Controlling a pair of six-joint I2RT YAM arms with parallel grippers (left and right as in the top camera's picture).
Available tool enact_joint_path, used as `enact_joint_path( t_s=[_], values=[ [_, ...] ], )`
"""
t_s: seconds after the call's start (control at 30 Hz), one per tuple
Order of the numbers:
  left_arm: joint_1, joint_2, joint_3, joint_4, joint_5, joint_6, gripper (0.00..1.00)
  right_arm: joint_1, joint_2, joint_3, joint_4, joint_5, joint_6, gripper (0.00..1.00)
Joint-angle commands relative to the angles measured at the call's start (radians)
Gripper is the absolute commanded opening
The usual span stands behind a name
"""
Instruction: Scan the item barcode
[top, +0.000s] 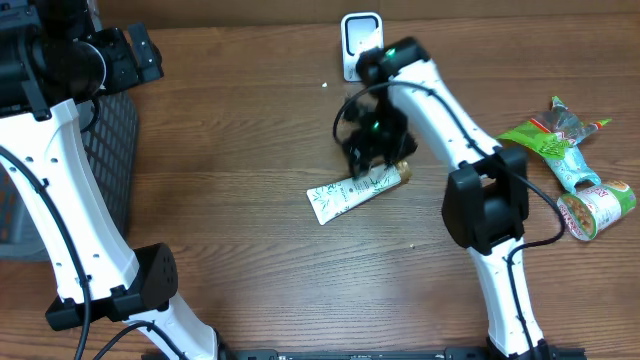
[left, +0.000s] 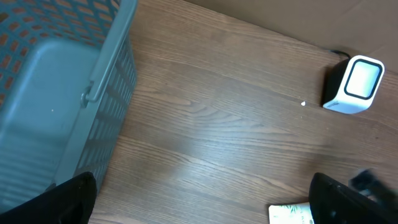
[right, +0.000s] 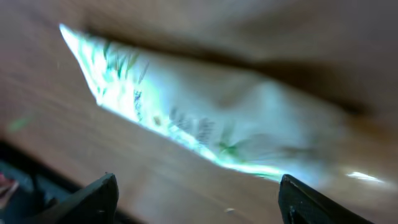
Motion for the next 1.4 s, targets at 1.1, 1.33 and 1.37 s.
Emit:
enact_joint_path(
  t_s=[1.1,1.33,1.37],
  values=[
    [0.002,0.000,0.000,0.001,-0.011,-0.013,1.00,0.132,-0.009,0.056,0.623,0.270,0.139,0.88],
    [0.002,0.000,0.000,0.001,-0.011,-0.013,1.00,0.108,-0.006,-0.004,0.613,0.251,-0.403,1.00],
    [0.002,0.000,0.000,0.001,-0.011,-0.013,1.00,0.101,-0.006,-0.027,0.616,0.237,-0.452,1.00]
  ],
)
